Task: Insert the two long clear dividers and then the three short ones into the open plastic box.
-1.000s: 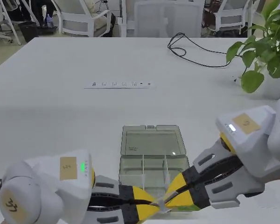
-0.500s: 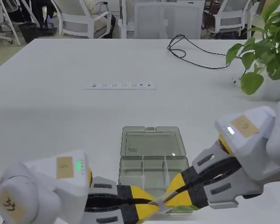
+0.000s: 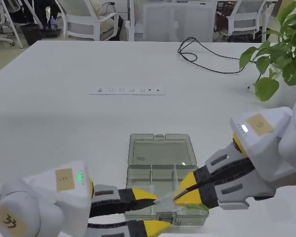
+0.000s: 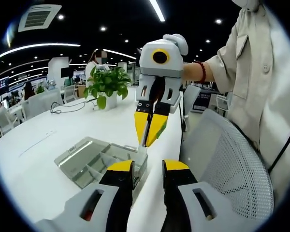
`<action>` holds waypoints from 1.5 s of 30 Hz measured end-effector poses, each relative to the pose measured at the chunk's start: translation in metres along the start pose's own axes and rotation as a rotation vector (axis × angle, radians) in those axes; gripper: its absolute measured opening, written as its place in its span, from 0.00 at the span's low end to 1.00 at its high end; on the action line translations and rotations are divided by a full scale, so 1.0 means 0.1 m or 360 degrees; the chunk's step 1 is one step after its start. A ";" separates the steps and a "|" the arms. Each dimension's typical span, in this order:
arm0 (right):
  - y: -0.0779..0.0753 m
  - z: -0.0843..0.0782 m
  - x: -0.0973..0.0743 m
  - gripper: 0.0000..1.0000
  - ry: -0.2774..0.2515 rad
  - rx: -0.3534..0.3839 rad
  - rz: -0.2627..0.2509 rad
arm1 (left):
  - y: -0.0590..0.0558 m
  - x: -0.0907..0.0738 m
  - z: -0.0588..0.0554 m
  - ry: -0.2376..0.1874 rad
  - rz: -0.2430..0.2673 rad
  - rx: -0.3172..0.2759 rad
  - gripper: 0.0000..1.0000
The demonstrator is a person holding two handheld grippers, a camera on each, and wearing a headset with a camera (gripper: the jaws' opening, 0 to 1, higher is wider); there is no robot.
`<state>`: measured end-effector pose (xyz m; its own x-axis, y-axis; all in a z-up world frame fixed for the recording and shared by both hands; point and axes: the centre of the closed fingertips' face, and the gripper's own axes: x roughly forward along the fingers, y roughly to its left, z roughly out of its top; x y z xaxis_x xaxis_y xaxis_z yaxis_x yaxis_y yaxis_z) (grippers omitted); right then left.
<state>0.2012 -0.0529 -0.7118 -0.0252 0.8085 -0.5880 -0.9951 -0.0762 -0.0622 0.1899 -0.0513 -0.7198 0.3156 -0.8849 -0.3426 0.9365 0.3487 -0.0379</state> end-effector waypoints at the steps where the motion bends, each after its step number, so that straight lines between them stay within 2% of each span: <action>1: -0.03 0.00 0.00 0.02 0.0002 0.0000 -0.0021 | 0.01 0.00 0.00 -0.0004 0.0010 -0.0008 0.23; 11: -0.20 -0.05 -0.01 0.02 0.0016 0.0033 -0.0112 | 0.14 -0.04 -0.04 -0.0031 0.0126 -0.0060 0.36; 14: -0.25 -0.06 -0.01 0.02 0.0010 0.0049 -0.0132 | 0.21 -0.04 -0.09 -0.0009 0.0181 -0.0057 0.39; 18: -0.30 -0.10 -0.01 0.02 0.0019 0.0056 -0.0161 | 0.25 -0.04 -0.08 -0.0036 0.0216 -0.0086 0.46; 26: -0.43 -0.18 -0.02 0.02 0.0033 0.0103 -0.0229 | 0.31 -0.05 -0.12 -0.0040 0.0272 -0.0119 0.57; 29: -0.50 -0.25 -0.02 0.02 0.0068 0.0118 -0.0262 | 0.33 -0.05 -0.13 -0.0039 0.0293 -0.0124 0.64; 34: -0.57 -0.33 -0.01 0.02 0.0091 0.0149 -0.0293 | 0.36 -0.05 -0.14 -0.0046 0.0314 -0.0142 0.69; 45: -0.66 -0.47 0.02 0.02 0.0129 0.0197 -0.0308 | 0.43 -0.06 -0.15 -0.0065 0.0350 -0.0174 0.78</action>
<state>0.2713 -0.0738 -0.7466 0.1698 0.7513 -0.6378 -0.9849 0.1518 -0.0835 0.2257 -0.0265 -0.7334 0.5180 -0.7949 -0.3159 0.8231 0.5637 -0.0688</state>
